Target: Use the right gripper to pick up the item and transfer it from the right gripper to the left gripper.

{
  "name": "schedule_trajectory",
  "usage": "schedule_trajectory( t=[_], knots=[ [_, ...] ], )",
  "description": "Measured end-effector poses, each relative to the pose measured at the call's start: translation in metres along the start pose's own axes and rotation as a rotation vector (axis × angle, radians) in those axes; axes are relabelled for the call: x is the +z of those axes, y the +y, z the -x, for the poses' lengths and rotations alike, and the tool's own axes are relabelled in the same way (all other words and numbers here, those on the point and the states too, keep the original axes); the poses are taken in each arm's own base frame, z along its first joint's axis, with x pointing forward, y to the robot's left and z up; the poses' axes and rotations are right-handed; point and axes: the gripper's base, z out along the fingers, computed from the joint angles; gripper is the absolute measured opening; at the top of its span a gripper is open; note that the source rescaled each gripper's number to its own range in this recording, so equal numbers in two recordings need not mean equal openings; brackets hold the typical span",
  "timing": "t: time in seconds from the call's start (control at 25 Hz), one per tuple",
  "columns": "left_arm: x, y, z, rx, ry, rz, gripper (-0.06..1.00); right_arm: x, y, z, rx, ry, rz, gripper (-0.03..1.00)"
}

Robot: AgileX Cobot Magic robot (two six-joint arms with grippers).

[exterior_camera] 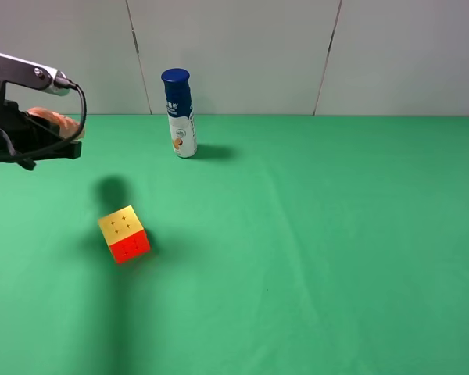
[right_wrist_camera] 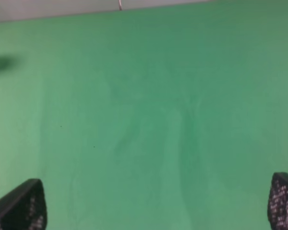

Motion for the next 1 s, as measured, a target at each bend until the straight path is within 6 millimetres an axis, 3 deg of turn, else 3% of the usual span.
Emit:
schedule_trajectory(
  t=[0.32,0.52,0.8,1.0],
  knots=[
    [0.038,-0.018,-0.017,-0.073,-0.151,-0.04,0.01,0.0,0.0,0.0,0.0,0.0,0.0,1.0],
    [0.056,-0.031,-0.04,-0.057,-0.158,-0.064,0.0,0.0,0.0,0.0,0.0,0.0,0.0,1.0],
    [0.07,-0.04,-0.069,-0.036,-0.128,-0.062,0.0,0.0,0.0,0.0,0.0,-0.001,0.0,1.0],
    [0.073,-0.043,-0.075,-0.055,-0.129,-0.079,0.0,0.0,0.0,0.0,0.0,-0.001,0.0,1.0]
  ],
)
